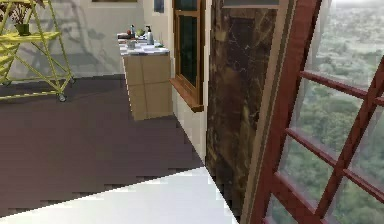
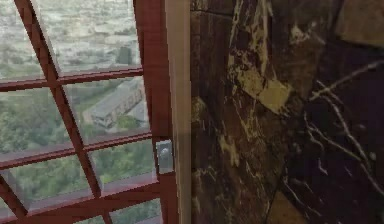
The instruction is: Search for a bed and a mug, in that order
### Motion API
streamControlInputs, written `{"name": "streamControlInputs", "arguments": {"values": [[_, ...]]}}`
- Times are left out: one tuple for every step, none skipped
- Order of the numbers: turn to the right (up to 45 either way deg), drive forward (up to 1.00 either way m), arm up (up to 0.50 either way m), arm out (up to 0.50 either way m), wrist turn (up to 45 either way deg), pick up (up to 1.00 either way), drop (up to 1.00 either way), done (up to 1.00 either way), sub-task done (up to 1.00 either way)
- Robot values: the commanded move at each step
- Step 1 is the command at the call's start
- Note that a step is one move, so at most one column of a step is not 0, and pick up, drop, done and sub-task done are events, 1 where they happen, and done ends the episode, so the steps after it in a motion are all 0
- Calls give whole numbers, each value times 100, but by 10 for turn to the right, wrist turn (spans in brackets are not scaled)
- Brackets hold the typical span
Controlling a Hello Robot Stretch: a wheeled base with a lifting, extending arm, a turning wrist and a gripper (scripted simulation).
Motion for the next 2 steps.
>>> {"name": "streamControlInputs", "arguments": {"values": [[-120,0,0,0,0,0,0,0,0],[0,15,0,0,0,0,0,0,0]]}}
